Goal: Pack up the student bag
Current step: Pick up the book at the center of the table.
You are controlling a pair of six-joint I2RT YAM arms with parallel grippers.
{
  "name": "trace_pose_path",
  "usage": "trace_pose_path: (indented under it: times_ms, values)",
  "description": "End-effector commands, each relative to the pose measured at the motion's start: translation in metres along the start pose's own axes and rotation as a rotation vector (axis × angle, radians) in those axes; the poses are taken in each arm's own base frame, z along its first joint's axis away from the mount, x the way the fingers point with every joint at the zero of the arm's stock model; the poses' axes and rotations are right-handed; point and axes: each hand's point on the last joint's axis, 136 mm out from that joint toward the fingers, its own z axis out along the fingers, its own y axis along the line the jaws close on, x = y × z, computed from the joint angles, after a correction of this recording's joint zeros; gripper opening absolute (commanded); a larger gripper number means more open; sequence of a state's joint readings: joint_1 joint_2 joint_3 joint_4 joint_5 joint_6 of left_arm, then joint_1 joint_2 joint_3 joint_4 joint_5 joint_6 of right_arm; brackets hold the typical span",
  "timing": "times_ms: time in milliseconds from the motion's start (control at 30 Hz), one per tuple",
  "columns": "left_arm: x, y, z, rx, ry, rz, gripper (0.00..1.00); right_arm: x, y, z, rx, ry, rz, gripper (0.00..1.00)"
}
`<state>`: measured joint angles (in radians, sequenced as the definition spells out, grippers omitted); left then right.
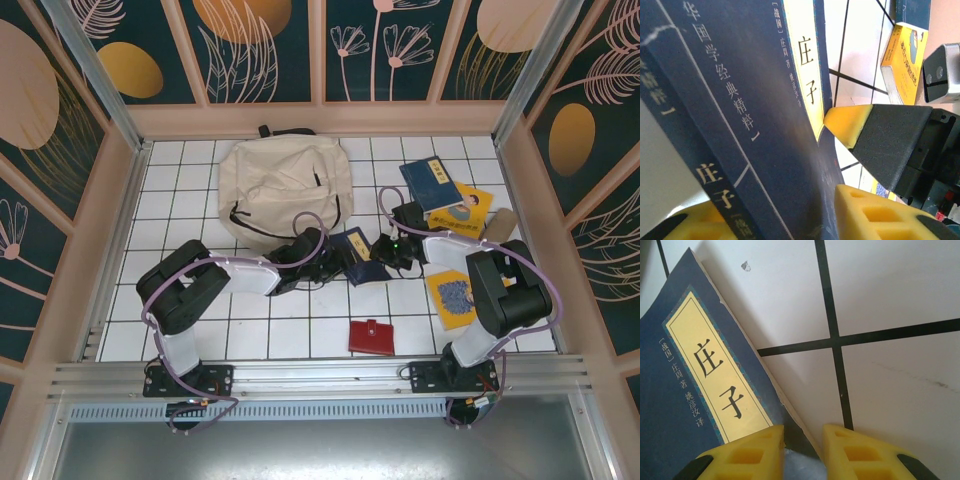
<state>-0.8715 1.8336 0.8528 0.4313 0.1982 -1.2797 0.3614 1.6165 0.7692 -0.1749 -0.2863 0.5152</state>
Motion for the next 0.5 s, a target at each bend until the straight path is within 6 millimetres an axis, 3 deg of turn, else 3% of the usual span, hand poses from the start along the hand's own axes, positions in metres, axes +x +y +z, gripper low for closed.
trace_pose_path:
  times_ms: [0, 200, 367, 467]
  values:
    - [0.000, -0.036, -0.003, 0.107, 0.006, 0.024, 0.33, 0.034, -0.013, 0.001, 0.056, 0.118, 0.033, 0.25]
    - [0.005, -0.048, 0.004, 0.165, 0.049, 0.027, 0.09, 0.015, -0.019, -0.022, 0.092, 0.028, 0.028, 0.33]
    - [0.007, -0.082, -0.007, 0.259, 0.075, 0.097, 0.02, -0.016, -0.020, -0.058, 0.063, -0.091, 0.071, 0.47]
    - [-0.003, -0.099, -0.023, 0.256, 0.025, 0.190, 0.01, -0.034, 0.000, -0.082, -0.025, -0.165, 0.053, 0.62]
